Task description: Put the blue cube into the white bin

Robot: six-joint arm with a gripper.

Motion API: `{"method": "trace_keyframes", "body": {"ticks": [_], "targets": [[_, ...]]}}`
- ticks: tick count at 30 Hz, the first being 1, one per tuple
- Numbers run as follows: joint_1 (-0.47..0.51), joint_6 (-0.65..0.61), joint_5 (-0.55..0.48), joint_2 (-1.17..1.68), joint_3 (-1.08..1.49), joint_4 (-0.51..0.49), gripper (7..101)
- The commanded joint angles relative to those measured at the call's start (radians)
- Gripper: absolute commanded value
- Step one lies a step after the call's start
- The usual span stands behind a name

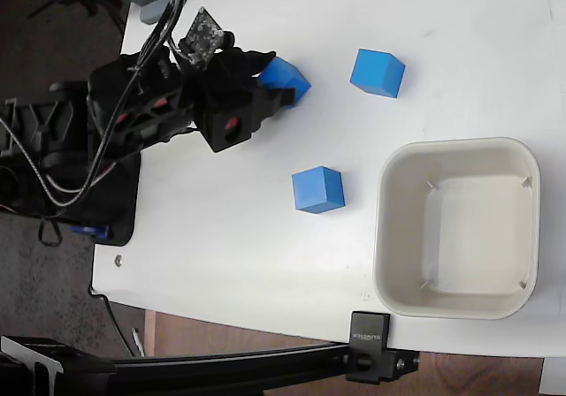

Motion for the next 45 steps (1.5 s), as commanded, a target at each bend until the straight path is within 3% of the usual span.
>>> {"method": "trace_keyframes", "body": {"ticks": [1,3,10,14,22,26,31,41,45], "targets": [[-0.002,0.003,0.003,0.009,-0.026,-0.026,99.2],[-0.002,0.008,0.021,0.009,-0.025,-0.028,93.5],[-0.006,0.026,0.115,0.015,-0.017,-0.044,54.6],[-0.003,0.038,0.129,0.018,-0.018,-0.044,43.0],[0.0,0.061,0.095,0.1,0.003,-0.023,38.7],[-0.008,0.08,0.132,0.222,-0.005,0.054,37.6],[0.086,0.078,0.12,0.29,-0.075,0.094,36.8],[0.279,0.16,0.16,0.069,-0.308,-0.067,36.8],[0.304,0.169,0.166,-0.149,-0.551,-0.052,37.6]]}}
